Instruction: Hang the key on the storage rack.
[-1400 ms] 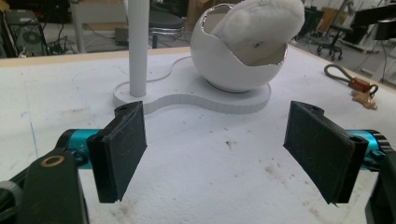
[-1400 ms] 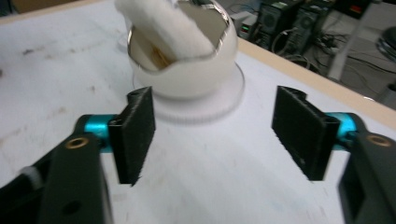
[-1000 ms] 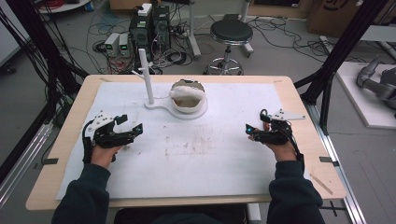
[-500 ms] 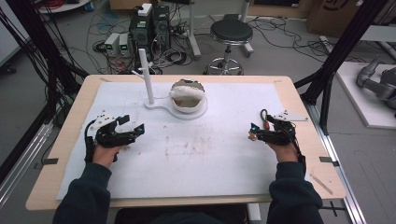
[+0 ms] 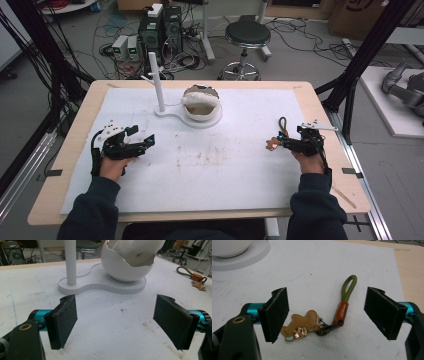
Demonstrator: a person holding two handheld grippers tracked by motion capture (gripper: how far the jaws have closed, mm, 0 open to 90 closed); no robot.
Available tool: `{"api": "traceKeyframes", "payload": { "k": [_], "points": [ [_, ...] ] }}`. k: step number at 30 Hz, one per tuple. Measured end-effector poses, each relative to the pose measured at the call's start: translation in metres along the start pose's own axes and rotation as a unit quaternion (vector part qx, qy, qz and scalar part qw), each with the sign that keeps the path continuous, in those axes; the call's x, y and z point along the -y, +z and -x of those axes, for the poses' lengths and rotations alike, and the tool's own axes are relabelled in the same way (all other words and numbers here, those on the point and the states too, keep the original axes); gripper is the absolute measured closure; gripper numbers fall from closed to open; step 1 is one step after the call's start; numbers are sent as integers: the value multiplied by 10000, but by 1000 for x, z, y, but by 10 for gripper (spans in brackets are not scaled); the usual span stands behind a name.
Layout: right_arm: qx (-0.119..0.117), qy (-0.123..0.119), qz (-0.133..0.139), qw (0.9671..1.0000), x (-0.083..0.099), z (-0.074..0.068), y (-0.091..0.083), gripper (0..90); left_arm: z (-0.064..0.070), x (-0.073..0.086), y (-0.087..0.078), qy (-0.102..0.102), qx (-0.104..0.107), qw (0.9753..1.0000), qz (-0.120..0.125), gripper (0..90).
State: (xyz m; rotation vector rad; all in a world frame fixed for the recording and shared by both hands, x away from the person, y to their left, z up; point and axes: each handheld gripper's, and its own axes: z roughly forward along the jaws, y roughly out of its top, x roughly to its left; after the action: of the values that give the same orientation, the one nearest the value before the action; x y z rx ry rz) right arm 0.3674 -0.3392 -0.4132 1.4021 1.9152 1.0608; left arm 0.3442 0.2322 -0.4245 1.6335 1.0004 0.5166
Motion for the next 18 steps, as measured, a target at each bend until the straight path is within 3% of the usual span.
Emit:
{"api": "traceKeyframes", "payload": {
  "k": [4,7,10,14,18],
  "points": [
    [-80,85,-103,9999,0,2,6,215,-1,1,1,-4,-6,10000,-39,189],
    [-193,195,-139,9995,-2,2,8,356,-1,1,2,-10,-9,10000,-52,189],
    [-135,316,-118,9993,-3,4,10,484,-1,1,2,7,-6,10000,-69,190],
    [197,540,-435,9974,-2,9,22,483,1,2,4,15,10,9999,-108,191],
    [474,439,-777,9949,0,13,38,443,3,3,6,74,34,9998,-181,192]
  ]
}}
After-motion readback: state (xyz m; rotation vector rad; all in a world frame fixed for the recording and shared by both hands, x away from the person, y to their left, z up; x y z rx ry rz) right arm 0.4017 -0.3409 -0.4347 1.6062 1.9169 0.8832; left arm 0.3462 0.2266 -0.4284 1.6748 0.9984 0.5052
